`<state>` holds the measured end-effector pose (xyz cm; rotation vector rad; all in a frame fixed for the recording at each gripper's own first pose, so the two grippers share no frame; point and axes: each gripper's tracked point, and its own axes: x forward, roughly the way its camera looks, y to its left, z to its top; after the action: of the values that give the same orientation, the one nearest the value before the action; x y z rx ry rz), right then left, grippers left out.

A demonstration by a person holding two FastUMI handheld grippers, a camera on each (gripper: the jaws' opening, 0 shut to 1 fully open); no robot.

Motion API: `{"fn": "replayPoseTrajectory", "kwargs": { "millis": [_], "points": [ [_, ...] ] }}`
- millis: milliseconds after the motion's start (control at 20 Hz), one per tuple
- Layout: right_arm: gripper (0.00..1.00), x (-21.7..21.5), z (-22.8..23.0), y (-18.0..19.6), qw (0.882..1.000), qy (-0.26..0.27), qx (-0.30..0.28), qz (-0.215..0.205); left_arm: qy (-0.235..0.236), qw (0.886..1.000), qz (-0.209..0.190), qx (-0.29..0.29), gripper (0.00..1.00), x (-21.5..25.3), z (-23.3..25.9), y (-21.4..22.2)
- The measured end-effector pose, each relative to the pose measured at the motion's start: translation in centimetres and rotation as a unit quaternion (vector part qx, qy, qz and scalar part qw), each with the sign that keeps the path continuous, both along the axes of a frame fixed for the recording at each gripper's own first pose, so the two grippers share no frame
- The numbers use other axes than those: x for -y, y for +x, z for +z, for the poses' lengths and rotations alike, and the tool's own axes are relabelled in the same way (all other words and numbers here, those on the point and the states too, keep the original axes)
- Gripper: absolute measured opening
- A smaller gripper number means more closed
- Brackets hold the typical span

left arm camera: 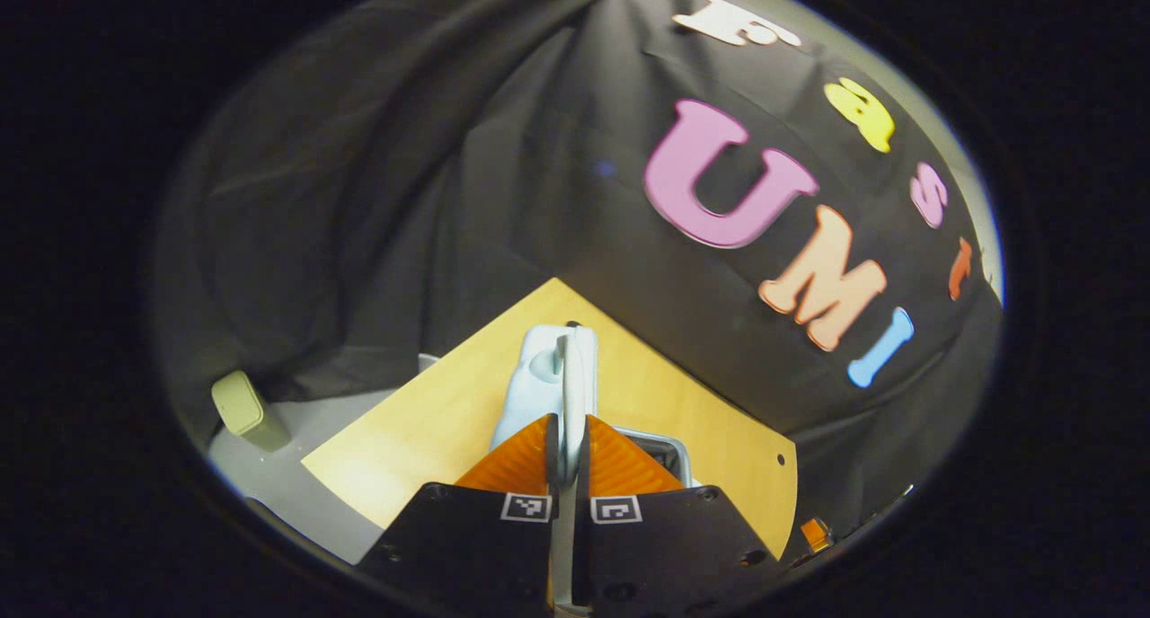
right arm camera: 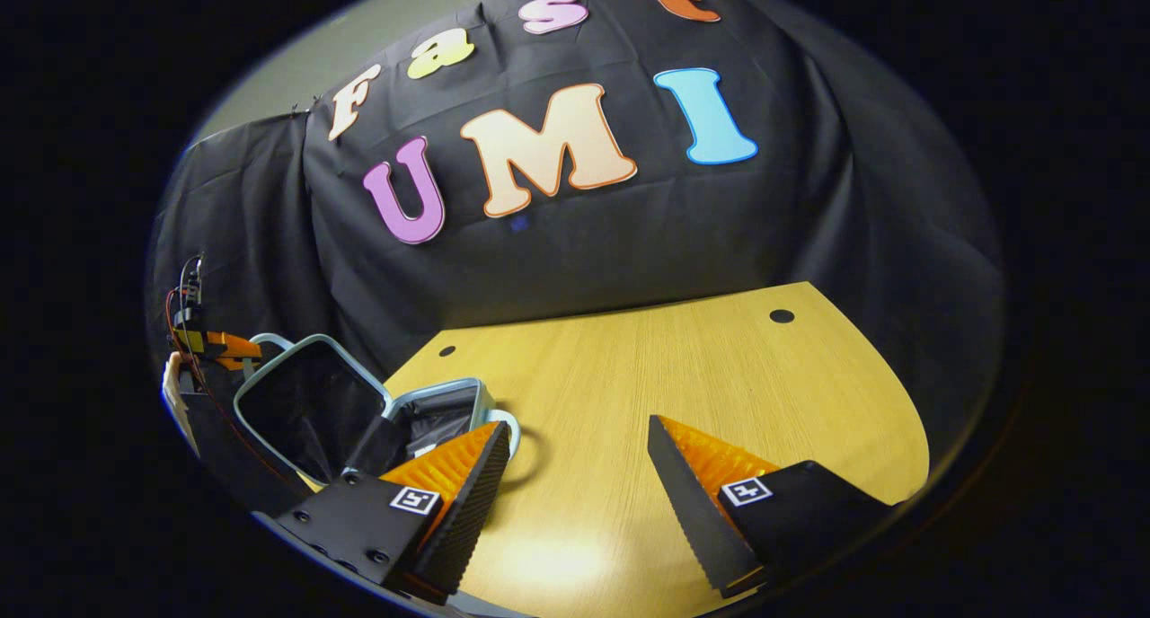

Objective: First open the suitcase, pack the skin care products into it, and then close the suitcase.

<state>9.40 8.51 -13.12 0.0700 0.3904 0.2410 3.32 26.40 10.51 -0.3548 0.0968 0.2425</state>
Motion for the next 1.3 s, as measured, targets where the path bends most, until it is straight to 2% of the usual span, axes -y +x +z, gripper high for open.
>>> {"fn": "replayPoseTrajectory", "kwargs": {
  "millis": [250,450,600,750,1050,1250,1300],
  "points": [
    [0.98,0.6,0.8,-0.6,1.0,0.009,0.012,0.009,0.038,0.998,-0.058,-0.01,0.01,8.8,0.8,2.0],
    [0.97,1.2,1.1,-1.2,1.0,0.009,0.013,0.015,0.063,0.992,-0.104,-0.025,0.01,14.7,-1.0,4.5],
    [0.97,1.8,1.4,-1.3,1.0,0.015,0.016,0.016,0.067,0.987,-0.14,-0.046,0.02,19.1,-3.5,7.1],
    [0.98,2.2,1.7,-1.4,0.999,0.02,0.018,0.018,0.079,0.98,-0.162,-0.084,0.02,23.2,-8.5,10.9],
    [0.97,3.1,1.9,-1.5,0.999,0.022,0.02,0.017,0.157,0.959,-0.153,-0.178,0.02,26.9,-17.5,15.4],
    [0.97,3.8,1.7,-1.1,0.999,0.029,0.015,0.015,0.182,0.947,-0.143,-0.223,0.02,27.4,-21.9,16.7],
    [0.97,3.8,1.6,-1.1,0.999,0.031,0.014,0.016,0.183,0.945,-0.142,-0.229,0.07,27.5,-22.5,16.9]
  ]
}}
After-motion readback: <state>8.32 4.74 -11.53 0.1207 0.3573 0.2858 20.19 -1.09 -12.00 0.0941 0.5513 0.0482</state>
